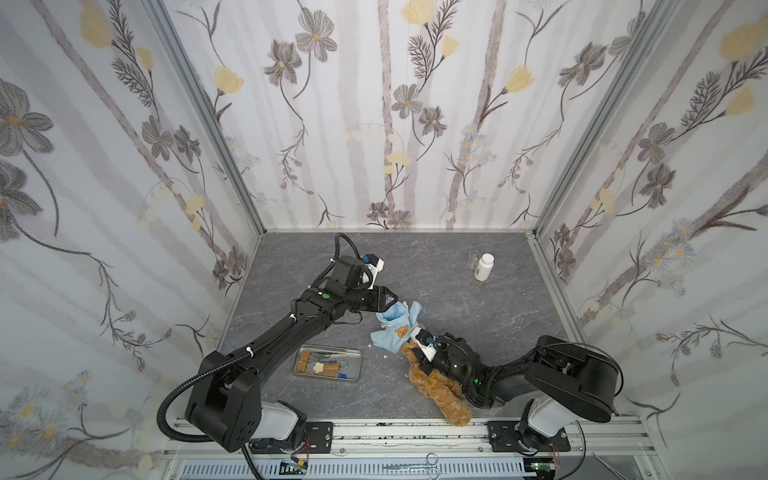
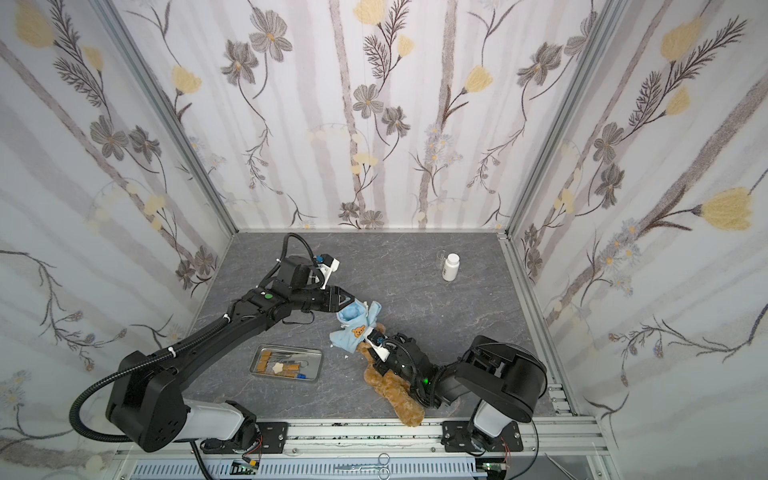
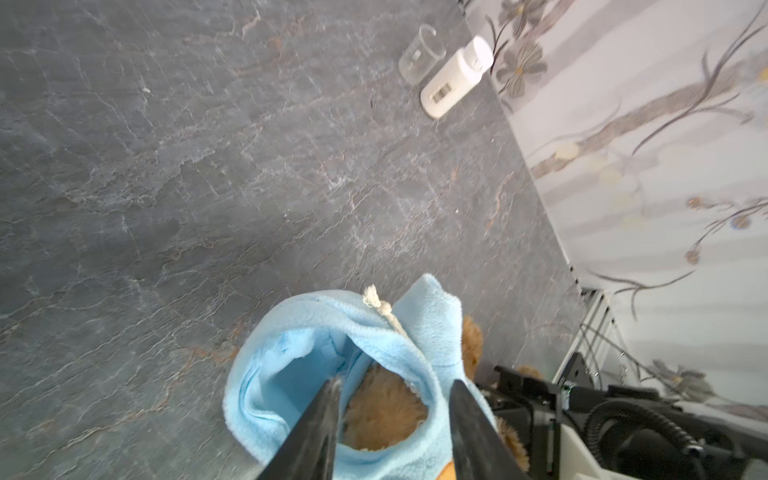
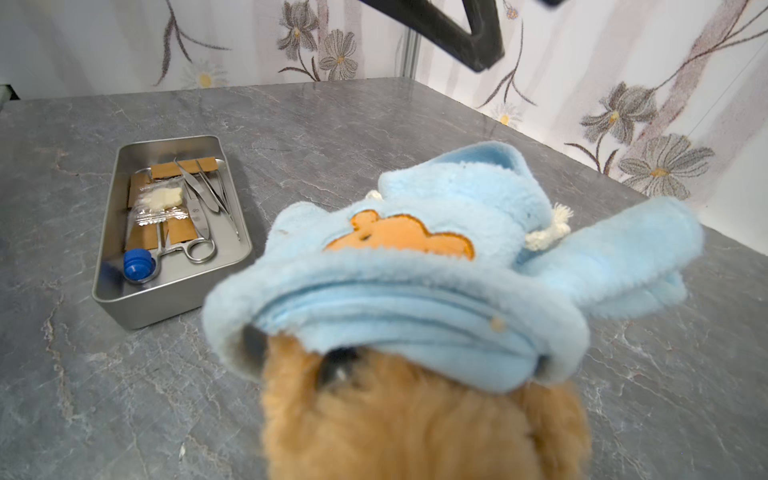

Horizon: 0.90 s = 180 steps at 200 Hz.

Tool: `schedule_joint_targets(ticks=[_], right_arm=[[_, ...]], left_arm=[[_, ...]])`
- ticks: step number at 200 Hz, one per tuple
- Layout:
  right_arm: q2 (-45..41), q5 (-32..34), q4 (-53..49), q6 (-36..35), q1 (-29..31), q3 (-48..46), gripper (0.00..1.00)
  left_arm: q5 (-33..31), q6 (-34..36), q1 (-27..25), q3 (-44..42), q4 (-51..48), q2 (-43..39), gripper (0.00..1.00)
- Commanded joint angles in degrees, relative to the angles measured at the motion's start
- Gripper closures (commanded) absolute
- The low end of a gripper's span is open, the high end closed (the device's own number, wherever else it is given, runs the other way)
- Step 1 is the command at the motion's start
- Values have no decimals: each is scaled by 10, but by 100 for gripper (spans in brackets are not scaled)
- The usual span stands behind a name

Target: Dress the teddy bear

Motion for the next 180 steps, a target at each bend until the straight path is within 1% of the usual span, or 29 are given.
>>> schedule_joint_targets(ticks=[1, 19, 48, 79, 99, 120, 143, 180], right_arm=[[-17, -13, -39, -65, 4, 7, 77], [-26, -5, -47, -74, 4, 7, 78], [-34, -5, -32, -86, 5, -4, 78], [-34, -5, -18, -93, 4, -9, 78], [-35, -7, -5, -93, 4, -14, 78], [-35, -11, 0, -96, 5, -14, 78], [-38, -12, 3, -97, 4, -14, 78], [-43, -13, 9, -100, 5, -23, 78]], left_arm=[[24, 83, 4, 19, -77, 18, 68], [44, 89, 6, 22, -92, 23, 73], [33, 97, 5, 5, -93, 25, 73], [49, 100, 5, 1, -91, 47, 73], [56, 106, 3, 1, -85, 57, 71], [96, 103, 1, 2, -64, 65, 66], [121, 112, 0, -10, -50, 73, 61], [149, 119, 1, -34, -33, 72, 59]])
